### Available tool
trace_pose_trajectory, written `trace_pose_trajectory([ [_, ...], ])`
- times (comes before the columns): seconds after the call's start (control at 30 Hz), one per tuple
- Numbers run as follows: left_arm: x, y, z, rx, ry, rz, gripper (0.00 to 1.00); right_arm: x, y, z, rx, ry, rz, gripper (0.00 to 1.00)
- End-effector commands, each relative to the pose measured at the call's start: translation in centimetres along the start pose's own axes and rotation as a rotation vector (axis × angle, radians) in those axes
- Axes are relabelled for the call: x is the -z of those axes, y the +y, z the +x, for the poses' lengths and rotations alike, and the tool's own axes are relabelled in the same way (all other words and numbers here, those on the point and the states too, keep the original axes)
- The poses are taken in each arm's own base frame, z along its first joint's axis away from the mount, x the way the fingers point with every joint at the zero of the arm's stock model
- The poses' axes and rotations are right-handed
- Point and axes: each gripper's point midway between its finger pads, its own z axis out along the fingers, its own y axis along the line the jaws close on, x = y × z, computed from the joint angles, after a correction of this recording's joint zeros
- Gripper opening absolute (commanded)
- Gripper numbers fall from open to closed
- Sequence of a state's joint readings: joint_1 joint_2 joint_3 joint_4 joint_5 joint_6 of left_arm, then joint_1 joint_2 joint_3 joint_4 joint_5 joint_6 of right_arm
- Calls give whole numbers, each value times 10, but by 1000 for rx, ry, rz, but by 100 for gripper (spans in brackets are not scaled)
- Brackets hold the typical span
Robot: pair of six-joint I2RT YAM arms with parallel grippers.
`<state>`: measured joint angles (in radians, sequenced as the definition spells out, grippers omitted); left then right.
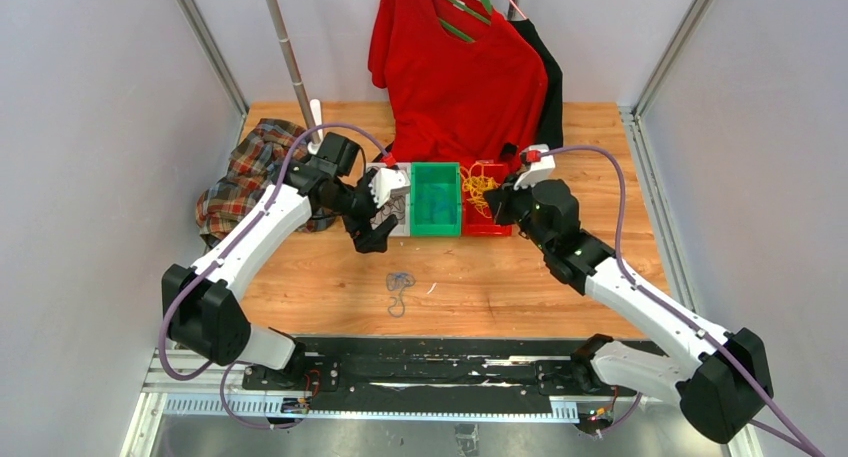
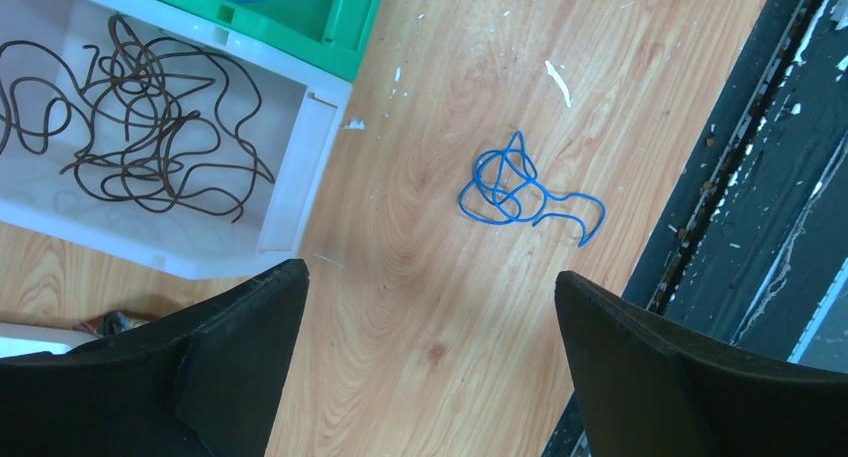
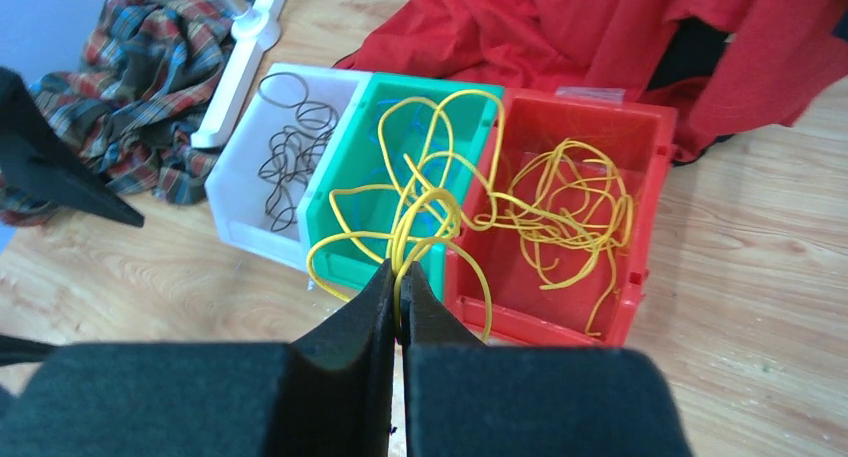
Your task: Untangle the cables
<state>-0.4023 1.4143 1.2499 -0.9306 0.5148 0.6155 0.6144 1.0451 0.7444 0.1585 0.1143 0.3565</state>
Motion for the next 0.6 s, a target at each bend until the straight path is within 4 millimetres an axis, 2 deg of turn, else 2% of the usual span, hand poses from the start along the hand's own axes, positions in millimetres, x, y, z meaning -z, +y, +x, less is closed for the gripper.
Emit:
trace_pose_trajectory([
  [0.0,12,-7,-19,1,-75,19,98,1,18,-4,11,27,-98,1],
  [0.1,19,-7,-35,-21,-123,26,99,4,33,0,-20,50,-179,1],
  [0.27,27,-19,-61,-70,-203,82,98,14,79,10,-133,144,-424,1],
  [0.47,19,-50,-71,-212,-198,135,97,23,121,29,-281,246,-606,1],
  [0.57,16,-57,-73,-291,-183,126,97,27,134,36,-283,283,-645,1],
])
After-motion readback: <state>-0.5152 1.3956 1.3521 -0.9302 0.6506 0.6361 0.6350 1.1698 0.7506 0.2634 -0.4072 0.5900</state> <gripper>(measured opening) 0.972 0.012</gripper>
